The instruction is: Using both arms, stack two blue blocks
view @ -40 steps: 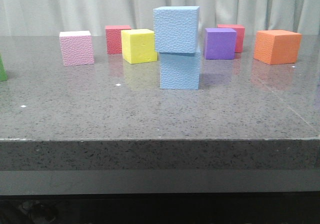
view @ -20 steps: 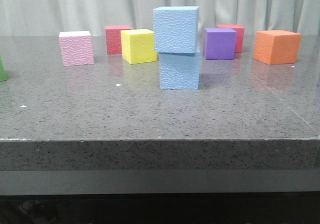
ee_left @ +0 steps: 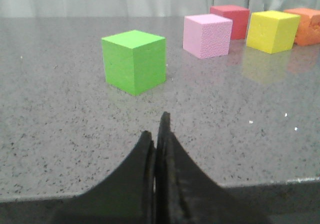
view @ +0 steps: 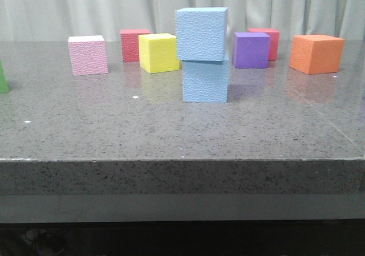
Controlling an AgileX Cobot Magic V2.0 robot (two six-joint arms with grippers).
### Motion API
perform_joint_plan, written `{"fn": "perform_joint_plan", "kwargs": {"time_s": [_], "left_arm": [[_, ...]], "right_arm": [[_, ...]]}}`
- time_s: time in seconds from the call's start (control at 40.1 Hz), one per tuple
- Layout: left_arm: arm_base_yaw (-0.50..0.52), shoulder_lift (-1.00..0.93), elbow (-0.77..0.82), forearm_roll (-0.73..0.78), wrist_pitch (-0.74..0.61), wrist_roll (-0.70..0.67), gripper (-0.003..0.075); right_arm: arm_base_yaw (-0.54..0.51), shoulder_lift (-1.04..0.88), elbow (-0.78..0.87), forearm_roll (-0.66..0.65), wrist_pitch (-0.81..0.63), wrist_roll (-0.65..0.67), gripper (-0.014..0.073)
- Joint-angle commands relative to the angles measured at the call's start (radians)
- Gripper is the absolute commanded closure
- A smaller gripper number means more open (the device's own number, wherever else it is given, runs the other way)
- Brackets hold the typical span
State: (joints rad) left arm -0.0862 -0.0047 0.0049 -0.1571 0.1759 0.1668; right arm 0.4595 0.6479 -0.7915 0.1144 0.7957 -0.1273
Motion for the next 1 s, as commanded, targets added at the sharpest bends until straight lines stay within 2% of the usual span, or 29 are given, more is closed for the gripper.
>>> {"fn": "perform_joint_plan", "kwargs": {"time_s": [0.0, 0.399, 0.574, 0.724, 0.974], "left_arm": [[0.004, -0.025, 0.018, -0.027, -0.112, 0.001, 0.0738], [0.004, -0.025, 0.033, -0.055, -0.139, -0.010, 0.0738], [0.004, -0.025, 0.038, 0.102, -0.160, -0.167, 0.0738], [0.004, -0.025, 0.038, 0.105, -0.212, -0.167, 0.0738], [0.004, -0.025, 0.038, 0.105, -0.211, -0.167, 0.0738]], "right_arm": [[-0.008, -0.001, -0.027, 0.007, -0.062, -0.004, 0.0663], [-0.008, -0.001, -0.027, 0.007, -0.058, -0.004, 0.0663], [-0.008, -0.001, -0.027, 0.007, -0.058, -0.004, 0.0663], [-0.008, -0.001, -0.027, 0.007, -0.058, -0.004, 0.0663], [-0.008, -0.001, -0.027, 0.007, -0.058, -0.004, 0.0663]]}}
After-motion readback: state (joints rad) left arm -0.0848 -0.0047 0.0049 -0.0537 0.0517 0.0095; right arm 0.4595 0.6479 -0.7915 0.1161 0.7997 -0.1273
